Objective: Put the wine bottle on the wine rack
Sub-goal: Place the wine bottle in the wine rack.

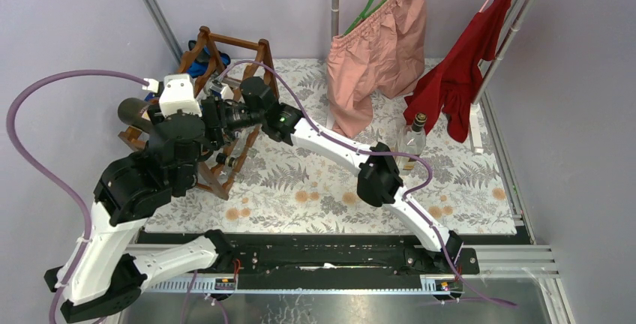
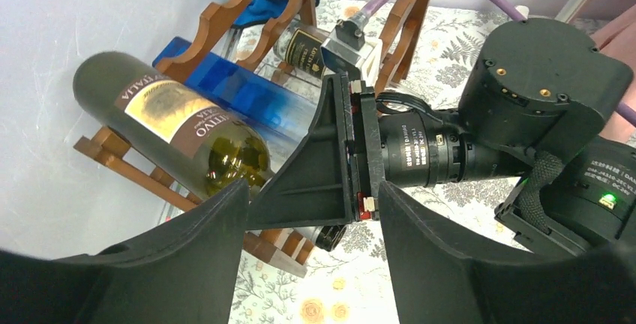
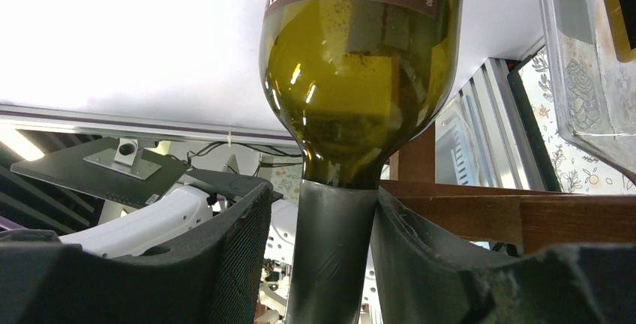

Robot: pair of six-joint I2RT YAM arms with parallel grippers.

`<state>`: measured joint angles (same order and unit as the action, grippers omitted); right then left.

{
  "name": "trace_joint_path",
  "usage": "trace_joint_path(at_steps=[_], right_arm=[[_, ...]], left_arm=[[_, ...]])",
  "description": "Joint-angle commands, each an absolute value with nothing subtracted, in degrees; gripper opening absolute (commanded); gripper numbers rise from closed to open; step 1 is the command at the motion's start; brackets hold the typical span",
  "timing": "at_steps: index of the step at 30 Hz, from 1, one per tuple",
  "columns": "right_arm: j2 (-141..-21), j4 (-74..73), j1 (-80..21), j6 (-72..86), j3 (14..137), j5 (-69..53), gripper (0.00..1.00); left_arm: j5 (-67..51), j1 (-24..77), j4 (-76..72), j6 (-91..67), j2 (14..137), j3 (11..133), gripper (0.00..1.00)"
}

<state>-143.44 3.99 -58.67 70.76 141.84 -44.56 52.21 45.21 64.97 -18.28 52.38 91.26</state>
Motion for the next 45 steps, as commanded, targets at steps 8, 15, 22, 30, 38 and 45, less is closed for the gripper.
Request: trace_joint_path(at_steps=[8,15,22,30,38,45], right_arm=[[-139.2,8.7,-58.9,68.5,141.9,-45.6,0.56],[-138.3,8.6,-58.2,68.0,140.0,-46.3,0.56],[-137.9,8.7,-58.3,67.3,139.7,-46.4,0.56],[-137.9,8.8,-58.5,65.9,139.7,-46.5,0.57],[-138.8,9.0,-58.8,65.9,140.4,-46.6,0.57],[-139.0,9.2,-58.9,66.0,140.5,-46.7,0.57]], left_arm=[[58.4,44.9,65.2,-27.5,48.7,86.1,0.51],[53.4,44.8,61.5,-26.4,53.5,90.8,0.47],[39.5,33.9,57.8,-11.8,67.7,108.4,0.62],[17.0,3.6,54.7,-12.5,69.1,109.8,0.47],[18.6,-2.6,54.9,-15.0,61.3,97.1,0.29],[16.2,-3.8,55.4,-16.0,59.4,88.4,0.27]])
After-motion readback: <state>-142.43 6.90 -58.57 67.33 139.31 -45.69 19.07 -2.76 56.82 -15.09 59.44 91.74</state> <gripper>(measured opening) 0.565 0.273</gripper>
